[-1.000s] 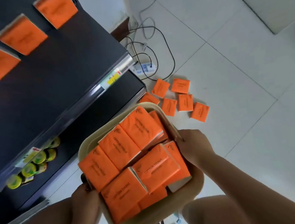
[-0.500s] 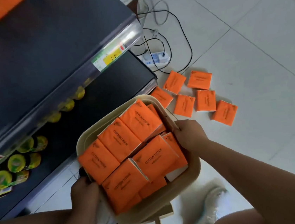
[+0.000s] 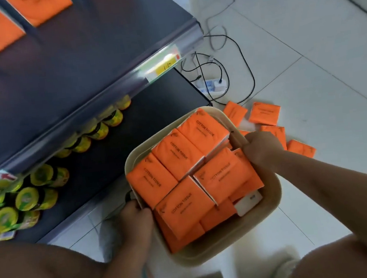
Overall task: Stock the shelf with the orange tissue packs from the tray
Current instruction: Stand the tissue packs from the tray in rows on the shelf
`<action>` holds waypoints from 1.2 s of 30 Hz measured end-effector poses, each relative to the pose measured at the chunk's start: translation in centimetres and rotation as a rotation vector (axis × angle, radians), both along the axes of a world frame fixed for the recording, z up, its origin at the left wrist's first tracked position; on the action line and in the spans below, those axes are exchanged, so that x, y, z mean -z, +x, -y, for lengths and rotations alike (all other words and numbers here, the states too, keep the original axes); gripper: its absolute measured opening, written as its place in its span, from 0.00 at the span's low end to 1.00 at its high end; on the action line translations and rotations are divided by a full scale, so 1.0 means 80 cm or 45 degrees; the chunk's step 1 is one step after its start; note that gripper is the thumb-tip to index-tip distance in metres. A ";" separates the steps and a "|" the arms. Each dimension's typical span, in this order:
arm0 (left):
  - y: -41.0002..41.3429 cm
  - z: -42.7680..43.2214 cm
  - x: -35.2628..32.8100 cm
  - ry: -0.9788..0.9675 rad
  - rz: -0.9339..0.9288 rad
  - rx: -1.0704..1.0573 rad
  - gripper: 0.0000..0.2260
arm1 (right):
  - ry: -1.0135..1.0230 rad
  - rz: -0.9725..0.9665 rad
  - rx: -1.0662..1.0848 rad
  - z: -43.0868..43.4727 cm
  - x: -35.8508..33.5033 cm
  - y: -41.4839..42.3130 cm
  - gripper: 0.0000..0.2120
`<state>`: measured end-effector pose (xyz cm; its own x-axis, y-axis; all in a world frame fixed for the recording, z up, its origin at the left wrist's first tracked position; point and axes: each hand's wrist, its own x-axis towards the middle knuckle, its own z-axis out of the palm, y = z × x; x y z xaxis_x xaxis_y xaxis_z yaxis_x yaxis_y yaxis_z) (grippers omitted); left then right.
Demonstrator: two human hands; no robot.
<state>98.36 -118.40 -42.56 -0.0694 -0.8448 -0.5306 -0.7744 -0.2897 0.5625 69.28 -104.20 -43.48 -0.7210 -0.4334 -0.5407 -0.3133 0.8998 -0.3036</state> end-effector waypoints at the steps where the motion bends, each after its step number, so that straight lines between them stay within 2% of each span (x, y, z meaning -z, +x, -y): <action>1: -0.002 -0.001 0.003 -0.031 -0.001 0.004 0.08 | 0.038 -0.010 -0.014 0.001 -0.003 -0.002 0.14; 4: -0.003 -0.004 0.010 -0.095 -0.028 -0.015 0.07 | 0.204 -0.005 -0.085 0.004 -0.020 -0.003 0.19; 7: 0.002 -0.007 0.012 -0.077 -0.041 -0.039 0.07 | 0.297 0.016 -0.077 0.006 -0.042 0.005 0.13; 10: 0.008 -0.004 0.005 0.063 -0.177 -0.102 0.07 | 0.314 -0.104 -0.050 0.013 -0.082 0.020 0.13; 13: 0.012 0.008 -0.017 0.173 -0.210 -0.080 0.08 | 0.285 -0.296 -0.059 0.028 -0.125 0.033 0.07; 15: 0.006 0.025 -0.043 0.060 -0.159 0.026 0.07 | 0.238 -0.386 -0.162 0.046 -0.145 0.038 0.06; 18: -0.014 0.059 -0.096 -0.104 -0.043 0.267 0.07 | 0.164 -0.404 -0.352 0.078 -0.175 0.060 0.11; 23: -0.039 0.096 -0.162 -0.241 0.201 1.182 0.09 | 0.163 -0.346 -0.569 0.102 -0.195 0.101 0.12; 25: -0.040 0.107 -0.164 -0.239 0.289 1.385 0.08 | 0.183 -0.357 -0.604 0.108 -0.195 0.099 0.11; 31: -0.056 0.115 -0.129 -0.214 0.358 1.450 0.08 | 0.229 -0.372 -0.496 0.113 -0.169 0.050 0.16; 36: -0.069 0.110 -0.107 -0.118 0.329 1.432 0.13 | 0.321 -0.229 -0.412 0.109 -0.127 0.033 0.19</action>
<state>92.81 -127.22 -34.02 -0.7050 -0.4112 -0.5778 -0.6635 0.6701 0.3327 71.95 -112.90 -33.33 -0.6620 -0.5232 -0.5367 -0.6188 0.7855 -0.0025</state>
